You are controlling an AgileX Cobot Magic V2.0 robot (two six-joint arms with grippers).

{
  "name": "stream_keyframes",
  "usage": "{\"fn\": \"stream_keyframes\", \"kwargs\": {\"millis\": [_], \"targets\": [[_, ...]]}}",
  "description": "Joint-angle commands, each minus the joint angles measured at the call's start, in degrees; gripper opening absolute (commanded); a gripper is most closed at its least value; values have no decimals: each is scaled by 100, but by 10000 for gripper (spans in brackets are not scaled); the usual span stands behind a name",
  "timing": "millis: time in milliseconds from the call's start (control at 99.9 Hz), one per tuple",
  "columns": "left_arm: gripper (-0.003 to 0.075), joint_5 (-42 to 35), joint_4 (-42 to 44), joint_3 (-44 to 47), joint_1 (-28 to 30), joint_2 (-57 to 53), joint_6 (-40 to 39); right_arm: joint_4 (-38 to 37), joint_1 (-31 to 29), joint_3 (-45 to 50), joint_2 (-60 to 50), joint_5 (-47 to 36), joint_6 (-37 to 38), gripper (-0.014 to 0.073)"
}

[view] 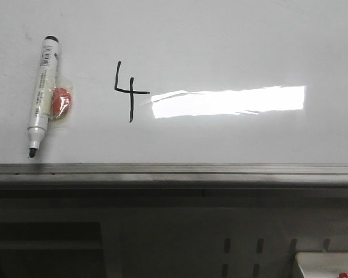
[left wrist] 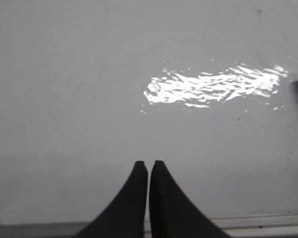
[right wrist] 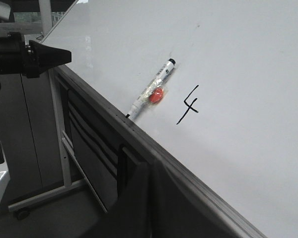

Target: Write number 4 on whiteboard

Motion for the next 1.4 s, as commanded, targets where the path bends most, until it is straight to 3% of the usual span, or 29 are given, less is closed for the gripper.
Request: {"fn": "stream_keyframes", "kwargs": {"millis": [0, 80, 270, 1391], "targets": [[-20, -353, 37, 74, 66, -96, -355, -2, -31, -137, 56, -415, -60, -64], [-20, -364, 141, 331, 66, -142, -520, -2, -31, -137, 56, -415, -60, -64], [-20, 729, 234, 319, 72, -142, -569, -2, -31, -137, 56, -415, -60, -64], [-20, 721, 234, 319, 80, -142, -569, -72, -44, -72, 56, -658, -60, -64]]}}
